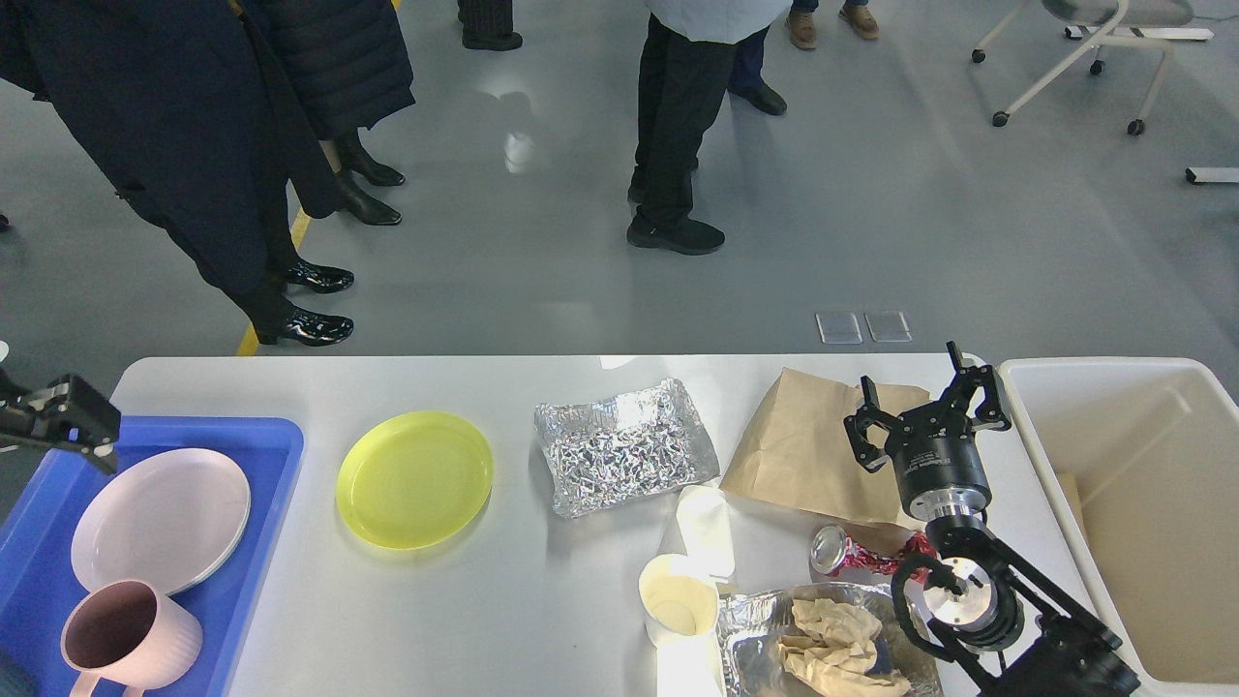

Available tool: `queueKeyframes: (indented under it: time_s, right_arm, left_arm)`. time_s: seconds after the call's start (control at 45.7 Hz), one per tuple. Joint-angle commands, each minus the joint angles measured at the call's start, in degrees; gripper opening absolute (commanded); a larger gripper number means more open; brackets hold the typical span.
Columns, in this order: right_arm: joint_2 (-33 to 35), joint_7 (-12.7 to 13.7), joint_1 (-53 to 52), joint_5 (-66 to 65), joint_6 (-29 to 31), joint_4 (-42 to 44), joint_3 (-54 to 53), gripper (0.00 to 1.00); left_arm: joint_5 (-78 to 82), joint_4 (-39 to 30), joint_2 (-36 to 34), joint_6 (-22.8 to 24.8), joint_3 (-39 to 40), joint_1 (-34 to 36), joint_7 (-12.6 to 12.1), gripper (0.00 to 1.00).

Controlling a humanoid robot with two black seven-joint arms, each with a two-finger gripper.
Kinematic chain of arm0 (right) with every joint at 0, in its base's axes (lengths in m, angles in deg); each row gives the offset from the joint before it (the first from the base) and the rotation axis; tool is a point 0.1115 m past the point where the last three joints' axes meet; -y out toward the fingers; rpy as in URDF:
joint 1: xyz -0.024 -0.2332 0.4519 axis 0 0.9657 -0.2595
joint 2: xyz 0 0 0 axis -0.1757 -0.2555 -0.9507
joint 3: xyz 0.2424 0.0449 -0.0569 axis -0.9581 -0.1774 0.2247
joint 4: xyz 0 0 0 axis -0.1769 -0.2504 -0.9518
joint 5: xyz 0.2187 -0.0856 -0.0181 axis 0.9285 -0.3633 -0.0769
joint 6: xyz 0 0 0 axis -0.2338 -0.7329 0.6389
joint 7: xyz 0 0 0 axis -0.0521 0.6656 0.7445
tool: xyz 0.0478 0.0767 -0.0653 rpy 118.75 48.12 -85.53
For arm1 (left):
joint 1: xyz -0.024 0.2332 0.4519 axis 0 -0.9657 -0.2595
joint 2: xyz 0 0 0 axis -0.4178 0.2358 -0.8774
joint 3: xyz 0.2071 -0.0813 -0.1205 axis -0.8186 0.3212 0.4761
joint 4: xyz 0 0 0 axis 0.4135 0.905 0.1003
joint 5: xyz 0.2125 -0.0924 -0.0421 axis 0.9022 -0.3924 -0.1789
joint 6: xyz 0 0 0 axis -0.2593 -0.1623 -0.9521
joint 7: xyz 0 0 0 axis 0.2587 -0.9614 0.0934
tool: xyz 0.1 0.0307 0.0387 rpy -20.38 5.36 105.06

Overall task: Tidy desktop
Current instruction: 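Raise the left gripper up away from the blue tray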

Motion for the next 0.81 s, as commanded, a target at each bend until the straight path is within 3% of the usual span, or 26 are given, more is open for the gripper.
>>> queueKeyframes:
  time_s: [0.0,0.175,0.328,0.525,0.787]
  right_arm:
    - [0.0,0.0,0.0,0.0,0.0,0.0,0.0,1.00]
    - [0.0,0.0,0.0,0.0,0.0,0.0,0.0,1.00]
    - [0.0,0.0,0.0,0.0,0.0,0.0,0.0,1.00]
    - [0.0,0.0,0.0,0.0,0.0,0.0,0.0,1.00]
    - [0.0,0.0,0.0,0.0,0.0,0.0,0.0,1.00]
  left_arm:
    - [-5.3,-4.9,7.1,0.4,-4.4,10.2,-0.2,0.93]
    - [-14.1,-10.9,17.8,0.4,-5.6,19.3,-1.5,0.93]
    - [-24.2,-16.2,24.8,0.1,-4.8,26.9,-6.2,0.93]
    - [-29.9,-23.0,28.6,0.1,-3.9,35.4,-6.3,0.93]
    - [-32.8,-25.5,30.3,-0.1,-1.8,35.2,-6.0,0.93]
